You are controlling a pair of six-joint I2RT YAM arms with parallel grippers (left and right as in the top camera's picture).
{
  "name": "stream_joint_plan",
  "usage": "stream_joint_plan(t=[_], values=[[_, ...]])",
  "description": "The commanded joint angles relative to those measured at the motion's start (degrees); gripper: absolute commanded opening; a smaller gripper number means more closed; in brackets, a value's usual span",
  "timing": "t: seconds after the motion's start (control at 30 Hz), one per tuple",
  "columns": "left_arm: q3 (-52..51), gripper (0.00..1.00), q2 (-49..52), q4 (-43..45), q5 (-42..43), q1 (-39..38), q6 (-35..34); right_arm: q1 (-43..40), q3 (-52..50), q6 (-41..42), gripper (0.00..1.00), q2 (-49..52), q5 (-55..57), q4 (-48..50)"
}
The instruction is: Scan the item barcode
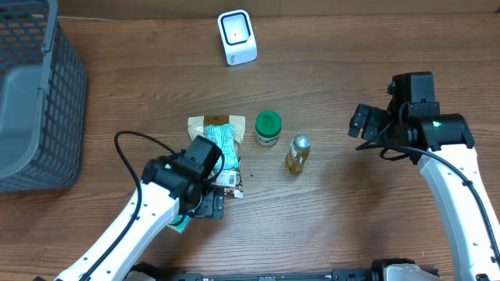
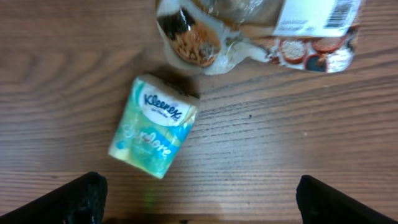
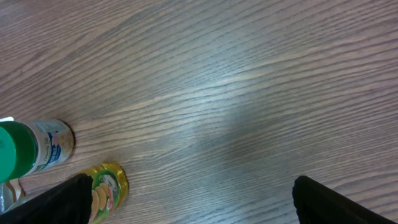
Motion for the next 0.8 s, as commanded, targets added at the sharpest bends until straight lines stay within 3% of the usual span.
stream_joint_plan(t=[0.0, 0.1, 0.33, 0.53, 0.67, 0.77], values=[[-4.63, 1.0, -0.22, 2.78, 0.68, -0.35, -2.8, -0.11, 1.2, -0.35, 1.0, -0.35, 0.57, 0.09], [-8.17, 1.0, -0.22, 6.27, 0.26, -0.33, -2.8, -0.11, 1.2, -0.35, 1.0, -0.35, 0.57, 0.09], [-9.2, 1.0, 0.07, 5.57, 0.5, 0.13, -4.11, -0.11, 1.2, -0.35, 1.0, -0.35, 0.57, 0.09], [-10.54, 1.0, 0.09, 6.78, 5.01, 0.13, -6.71, -0.11, 1.2, -0.35, 1.0, -0.35, 0.57, 0.09], [-10.54, 1.0, 0.09, 7.61, 10.64, 0.13, -16.41, -0.11, 1.2, -0.35, 1.0, -0.35, 0.57, 0.09], [-10.54, 1.0, 0.09, 8.44, 11.72, 0.13, -18.25, -0.11, 1.2, -0.35, 1.0, -0.35, 0.57, 0.09]])
